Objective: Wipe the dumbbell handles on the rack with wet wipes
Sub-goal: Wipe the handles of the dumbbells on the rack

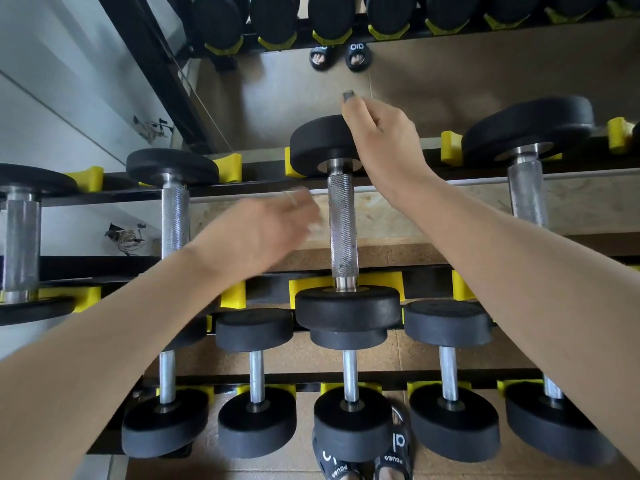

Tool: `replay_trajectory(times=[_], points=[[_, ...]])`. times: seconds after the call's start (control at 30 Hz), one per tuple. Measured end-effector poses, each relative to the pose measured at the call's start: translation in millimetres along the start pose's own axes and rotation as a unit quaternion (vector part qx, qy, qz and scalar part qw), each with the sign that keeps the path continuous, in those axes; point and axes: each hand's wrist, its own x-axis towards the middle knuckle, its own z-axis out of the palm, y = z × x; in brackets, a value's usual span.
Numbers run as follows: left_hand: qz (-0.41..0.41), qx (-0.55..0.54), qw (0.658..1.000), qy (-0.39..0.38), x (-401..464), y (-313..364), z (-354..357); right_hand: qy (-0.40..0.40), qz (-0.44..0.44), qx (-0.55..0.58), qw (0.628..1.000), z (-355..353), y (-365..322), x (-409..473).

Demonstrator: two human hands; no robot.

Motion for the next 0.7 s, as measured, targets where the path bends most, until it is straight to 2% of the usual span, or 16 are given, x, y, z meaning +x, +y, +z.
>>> replay_trajectory(times=[0.07,0.1,0.2,0.27,0.33,0.43,0.57,0.7], points=[[-0.109,-0.057,0.99,0.063,-5.5,-8.5,-8.5,-0.002,-0.003,0.003,1.0,0.9,0.5,-0.3],[-0.115,-0.079,0.988,0.068,-6.2,-3.1,-11.5,-0.002,-0.005,0.002,1.0,1.2,0.4,0.4],[0.002,-0.082,0.996,-0.017,-2.4,34.5,-10.2,0.006,-0.003,-0.001,1.0,1.6,0.1,0.2],[0.025,-0.087,0.995,-0.05,2.3,44.1,-2.0,0.003,-0.001,0.0,1.0,0.9,0.1,0.7],[0.003,-0.102,0.994,-0.027,5.9,41.5,5.9,0.001,-0.003,-0.004,1.0,0.4,0.6,0.1],[-0.005,-0.062,0.998,0.032,5.2,42.5,14.8,0.001,-0.002,-0.004,1.0,0.3,0.5,0.0],[-0.116,-0.1,0.984,0.094,-0.1,37.2,14.4,0.002,-0.002,-0.007,1.0,-0.6,-0.1,-0.4],[-0.14,-0.253,0.957,0.024,-5.2,46.8,10.6,0.003,-0.002,-0.005,1.0,1.5,0.1,0.8]])
